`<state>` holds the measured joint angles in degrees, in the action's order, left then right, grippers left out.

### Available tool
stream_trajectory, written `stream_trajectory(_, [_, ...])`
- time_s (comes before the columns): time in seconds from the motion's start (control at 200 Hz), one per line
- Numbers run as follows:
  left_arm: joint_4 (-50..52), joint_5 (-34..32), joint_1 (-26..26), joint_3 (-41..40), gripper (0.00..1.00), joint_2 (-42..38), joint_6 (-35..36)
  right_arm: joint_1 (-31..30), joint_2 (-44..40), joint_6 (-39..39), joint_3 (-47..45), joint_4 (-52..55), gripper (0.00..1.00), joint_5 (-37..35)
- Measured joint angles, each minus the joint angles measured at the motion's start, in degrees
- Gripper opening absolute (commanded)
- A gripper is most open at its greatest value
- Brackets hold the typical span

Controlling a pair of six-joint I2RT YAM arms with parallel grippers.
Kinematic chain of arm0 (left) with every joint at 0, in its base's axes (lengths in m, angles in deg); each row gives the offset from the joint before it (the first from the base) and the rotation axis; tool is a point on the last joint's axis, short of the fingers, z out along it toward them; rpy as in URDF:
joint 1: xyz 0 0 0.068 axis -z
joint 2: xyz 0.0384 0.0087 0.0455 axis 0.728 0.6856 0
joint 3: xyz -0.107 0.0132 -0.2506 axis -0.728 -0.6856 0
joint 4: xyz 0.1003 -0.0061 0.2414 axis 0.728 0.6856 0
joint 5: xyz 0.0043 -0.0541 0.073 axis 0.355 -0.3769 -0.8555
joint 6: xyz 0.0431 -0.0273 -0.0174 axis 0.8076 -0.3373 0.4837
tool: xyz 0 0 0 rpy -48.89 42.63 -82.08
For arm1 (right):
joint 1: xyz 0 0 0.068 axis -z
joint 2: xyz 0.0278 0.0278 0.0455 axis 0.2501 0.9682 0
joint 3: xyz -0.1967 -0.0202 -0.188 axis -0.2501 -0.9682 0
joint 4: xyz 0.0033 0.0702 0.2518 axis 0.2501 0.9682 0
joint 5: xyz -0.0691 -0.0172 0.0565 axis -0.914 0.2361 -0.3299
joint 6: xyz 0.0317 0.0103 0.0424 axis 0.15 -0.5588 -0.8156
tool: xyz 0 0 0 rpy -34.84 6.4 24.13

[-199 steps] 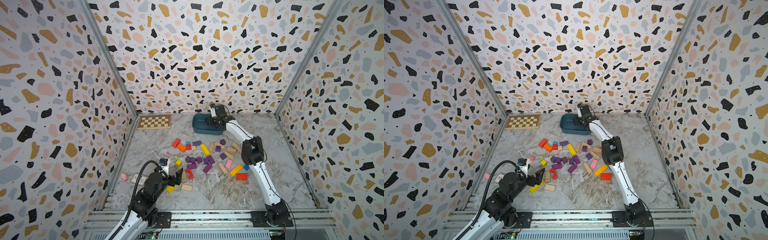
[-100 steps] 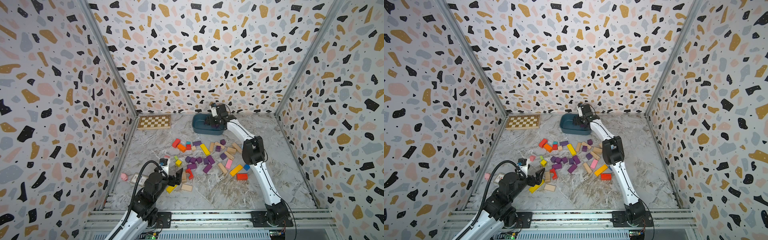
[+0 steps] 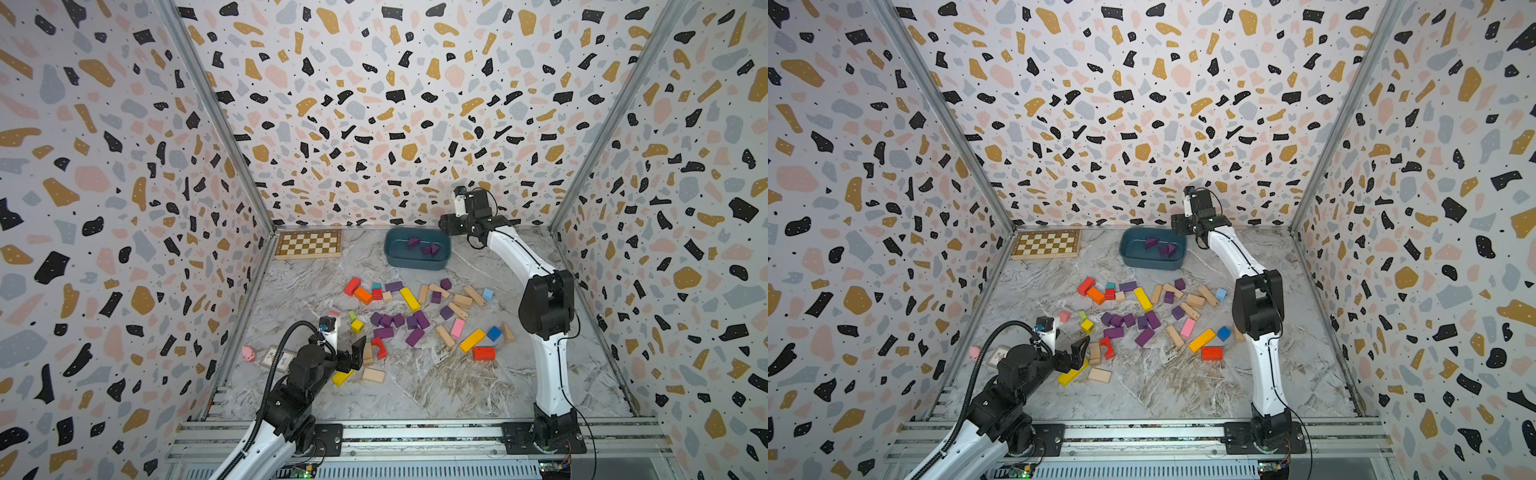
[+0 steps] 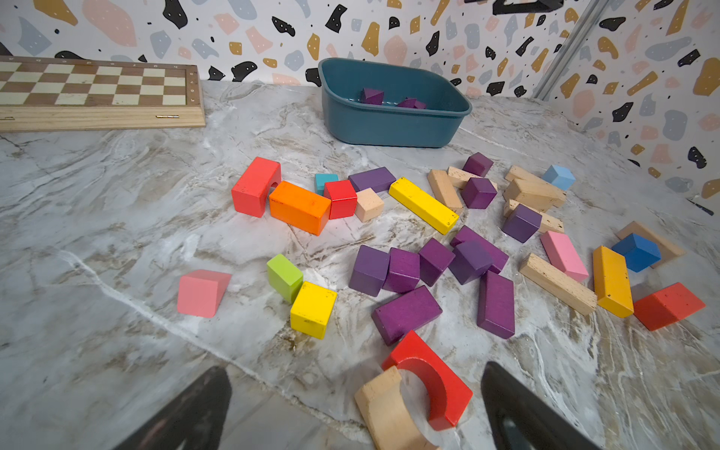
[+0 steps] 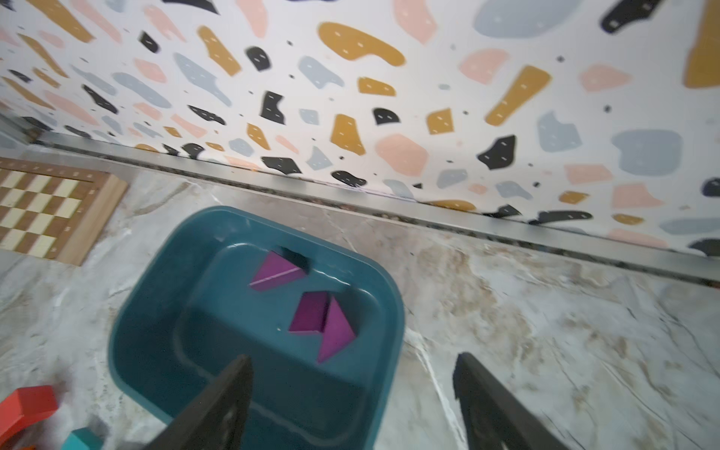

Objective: Pick purple bricks into the storage bin
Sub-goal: Place the building block in the storage box, then move the storage box to the center of the board.

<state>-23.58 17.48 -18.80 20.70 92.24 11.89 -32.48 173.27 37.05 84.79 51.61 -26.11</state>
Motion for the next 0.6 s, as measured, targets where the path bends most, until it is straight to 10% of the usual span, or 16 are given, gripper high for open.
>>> stream_trajectory(0.601, [0.0, 0.1, 0.0, 0.0, 0.99, 0.0, 0.0, 1.3, 3.7, 0.0, -6.6, -0.5, 0.64, 4.7])
